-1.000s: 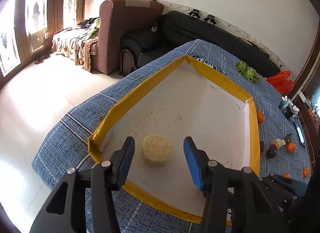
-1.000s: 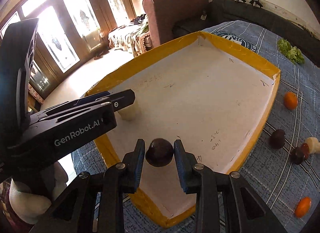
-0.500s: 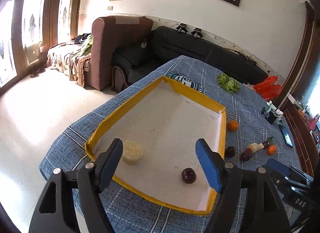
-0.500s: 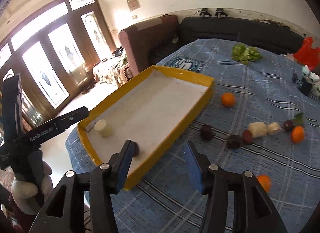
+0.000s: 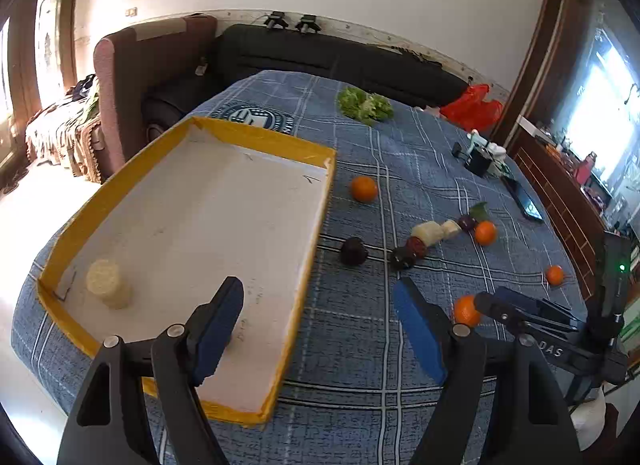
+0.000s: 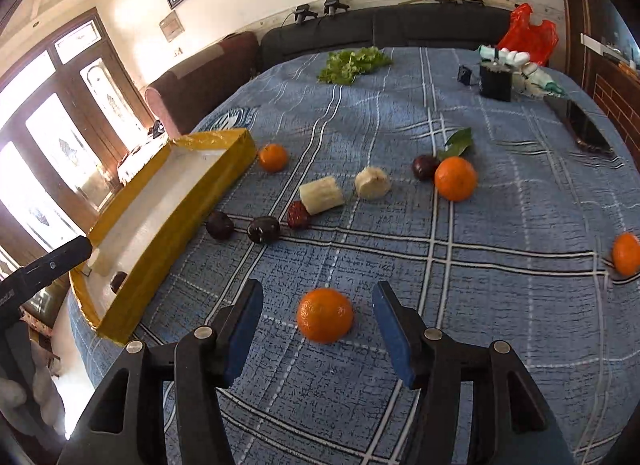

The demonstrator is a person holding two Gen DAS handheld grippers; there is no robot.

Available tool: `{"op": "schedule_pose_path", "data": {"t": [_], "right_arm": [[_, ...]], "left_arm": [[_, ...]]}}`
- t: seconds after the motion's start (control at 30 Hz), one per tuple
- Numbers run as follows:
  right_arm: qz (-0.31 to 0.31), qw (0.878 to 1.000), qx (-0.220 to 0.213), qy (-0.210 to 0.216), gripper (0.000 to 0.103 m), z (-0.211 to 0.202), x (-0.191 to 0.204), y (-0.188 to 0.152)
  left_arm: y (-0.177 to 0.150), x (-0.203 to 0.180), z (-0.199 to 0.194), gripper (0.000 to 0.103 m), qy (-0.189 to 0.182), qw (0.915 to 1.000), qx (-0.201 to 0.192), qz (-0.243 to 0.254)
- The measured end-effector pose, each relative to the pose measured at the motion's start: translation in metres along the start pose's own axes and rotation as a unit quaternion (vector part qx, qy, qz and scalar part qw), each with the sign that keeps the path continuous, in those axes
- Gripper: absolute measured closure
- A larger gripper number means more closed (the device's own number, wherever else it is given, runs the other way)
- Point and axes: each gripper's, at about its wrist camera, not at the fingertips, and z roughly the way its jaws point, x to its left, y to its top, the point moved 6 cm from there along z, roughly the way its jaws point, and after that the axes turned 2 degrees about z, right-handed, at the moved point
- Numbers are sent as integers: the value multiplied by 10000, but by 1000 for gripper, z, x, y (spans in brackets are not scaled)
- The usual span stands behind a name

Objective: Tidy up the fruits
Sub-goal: 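Grasp a dark plum with left tool while right tool grasps a mandarin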

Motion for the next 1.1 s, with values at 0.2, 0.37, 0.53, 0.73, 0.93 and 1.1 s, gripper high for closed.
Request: {"op": "schedule_pose_path", "data": {"t": [0.2, 0.37, 0.53, 0.73, 0.93, 1.1], "right_arm": [[-138, 9998, 98, -104, 41, 17, -3, -8], [-289, 9994, 174, -113, 41, 24, -3, -13], [-350, 9992, 160, -91, 48, 23, -1, -15], [-177, 9997, 179, 56, 60, 21, -9, -16], [-134, 9996, 177, 148, 59, 21, -8, -16], [-126, 9996, 171, 181, 59, 21, -8, -15]], "left_arm": [[0, -41, 26, 26, -357, 9979, 187, 508], [11, -69, 49, 26, -575, 9935, 202, 965], [18, -93, 79, 40, -796, 9853, 315, 1478], [15, -96, 119, 58, -774, 9800, 707, 1691], [10, -98, 140, 58, -762, 9763, 920, 1808], [6, -97, 148, 66, -646, 9766, 955, 1818]]}}
